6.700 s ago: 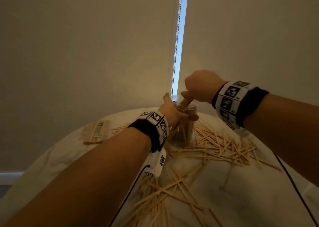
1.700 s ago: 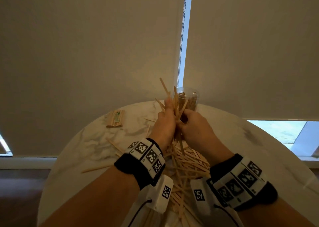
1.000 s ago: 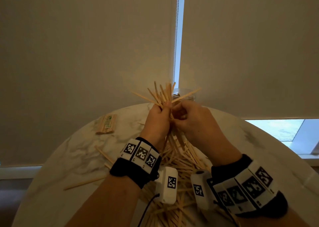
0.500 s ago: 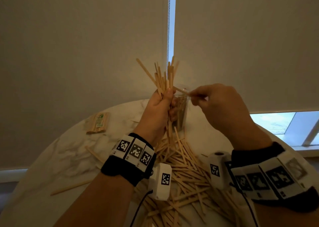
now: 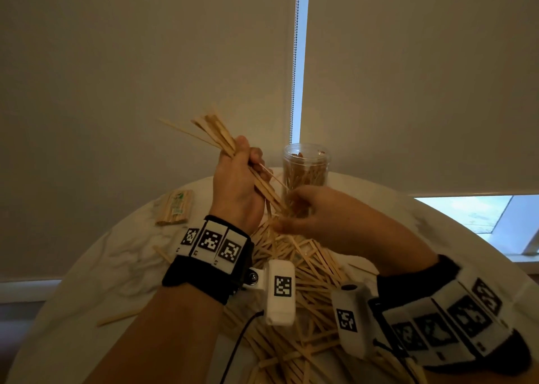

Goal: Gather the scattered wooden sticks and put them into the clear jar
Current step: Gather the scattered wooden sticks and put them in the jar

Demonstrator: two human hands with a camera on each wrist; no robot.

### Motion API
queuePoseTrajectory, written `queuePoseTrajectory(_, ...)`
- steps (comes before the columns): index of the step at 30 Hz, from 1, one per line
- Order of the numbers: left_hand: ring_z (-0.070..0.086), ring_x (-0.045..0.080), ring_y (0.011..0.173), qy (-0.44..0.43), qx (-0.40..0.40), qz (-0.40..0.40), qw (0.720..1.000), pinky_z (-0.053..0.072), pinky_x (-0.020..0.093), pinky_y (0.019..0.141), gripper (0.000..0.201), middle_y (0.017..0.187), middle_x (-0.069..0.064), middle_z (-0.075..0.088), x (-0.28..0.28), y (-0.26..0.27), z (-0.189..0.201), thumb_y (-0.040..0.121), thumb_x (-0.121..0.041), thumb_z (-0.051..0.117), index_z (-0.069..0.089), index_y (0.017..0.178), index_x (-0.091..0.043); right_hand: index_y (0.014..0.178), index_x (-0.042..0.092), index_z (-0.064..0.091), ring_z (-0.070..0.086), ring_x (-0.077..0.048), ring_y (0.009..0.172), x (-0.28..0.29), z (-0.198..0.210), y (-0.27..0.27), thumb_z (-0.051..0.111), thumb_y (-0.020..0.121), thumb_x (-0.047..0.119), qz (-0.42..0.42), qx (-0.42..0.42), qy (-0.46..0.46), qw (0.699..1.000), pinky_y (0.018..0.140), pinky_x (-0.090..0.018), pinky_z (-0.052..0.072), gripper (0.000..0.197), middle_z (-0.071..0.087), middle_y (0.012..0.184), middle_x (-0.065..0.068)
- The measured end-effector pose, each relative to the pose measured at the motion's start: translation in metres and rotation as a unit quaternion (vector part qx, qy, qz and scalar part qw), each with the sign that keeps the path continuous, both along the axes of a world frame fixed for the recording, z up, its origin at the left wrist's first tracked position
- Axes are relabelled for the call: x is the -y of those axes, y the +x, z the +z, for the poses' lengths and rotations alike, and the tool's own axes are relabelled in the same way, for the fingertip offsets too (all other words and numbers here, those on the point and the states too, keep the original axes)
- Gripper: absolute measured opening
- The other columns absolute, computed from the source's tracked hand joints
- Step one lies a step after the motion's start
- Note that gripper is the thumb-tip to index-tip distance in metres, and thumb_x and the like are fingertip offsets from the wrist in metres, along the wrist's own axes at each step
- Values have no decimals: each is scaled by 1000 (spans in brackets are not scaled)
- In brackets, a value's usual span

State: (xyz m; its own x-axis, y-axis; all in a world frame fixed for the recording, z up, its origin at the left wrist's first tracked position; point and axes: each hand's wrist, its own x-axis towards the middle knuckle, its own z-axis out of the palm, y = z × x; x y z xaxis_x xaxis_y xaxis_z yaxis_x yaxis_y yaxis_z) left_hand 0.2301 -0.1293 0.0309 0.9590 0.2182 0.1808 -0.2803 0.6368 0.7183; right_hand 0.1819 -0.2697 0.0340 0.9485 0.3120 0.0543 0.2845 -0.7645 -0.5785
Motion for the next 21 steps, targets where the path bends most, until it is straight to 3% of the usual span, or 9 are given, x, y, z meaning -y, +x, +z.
queuePoseTrajectory(2,40,8,53,-30,12,-4,999,38,25,57,15,62,-4,45,-2,-1,3,107,-28,42,47,97,-18,111,26,58,63,-11,84,-6,-4,-1,71,85,47,31,-33,21,999,68,-27,52,36,65,98,7)
queuePoseTrajectory(6,43,9,59,-44,40,-18,998,46,27,65,17,66,-4,45,-3,-4,7,106,-31,40,46,95,-19,100,25,63,65,-10,73,-15,-10,2,62,95,29,3,36,46,998,69,-30,56,7,68,86,5)
queuePoseTrajectory(8,46,9,63,-37,51,-34,997,55,35,79,20,67,-4,45,-4,-5,8,107,-33,39,47,95,-19,97,24,67,62,-4,65,-14,-10,3,54,100,25,-11,52,37,998,60,-23,49,14,70,82,8)
queuePoseTrajectory(10,50,11,65,-37,59,-47,997,57,44,89,22,66,-3,45,-6,-7,10,106,-33,39,48,94,-18,94,24,68,61,-2,66,-10,-7,4,51,101,24,-17,58,26,998,60,-19,42,19,71,81,9)
queuePoseTrajectory(12,56,15,66,-57,53,-40,996,58,44,84,22,66,-2,47,-10,-7,13,106,-33,42,49,94,-16,96,25,69,64,0,69,-4,-3,4,51,101,25,-5,50,20,999,62,-19,42,19,72,80,10)
queuePoseTrajectory(14,54,13,58,-91,37,-11,995,58,33,65,21,64,-2,46,-19,-3,15,105,-32,44,49,92,-16,96,24,71,60,10,59,4,2,2,53,101,27,11,29,-7,999,59,-19,38,19,73,78,10)
queuePoseTrajectory(16,42,9,48,-125,16,30,992,42,23,47,24,61,-4,42,-31,2,15,106,-31,44,47,87,-17,94,24,72,55,13,47,17,8,1,54,100,29,16,-1,-44,999,58,-20,36,19,74,77,9)
queuePoseTrajectory(18,33,7,44,-147,-3,72,986,31,21,42,28,58,-6,39,-42,6,14,106,-33,44,45,81,-18,92,24,72,55,8,46,32,15,-3,55,99,30,-5,-25,-77,997,58,-21,38,19,75,77,9)
queuePoseTrajectory(21,27,6,42,-127,-26,94,987,23,21,39,30,56,-7,38,-45,7,12,104,-37,47,46,79,-21,89,26,71,63,-10,62,52,28,-8,53,100,31,-63,6,-45,997,58,-23,43,21,75,74,13)
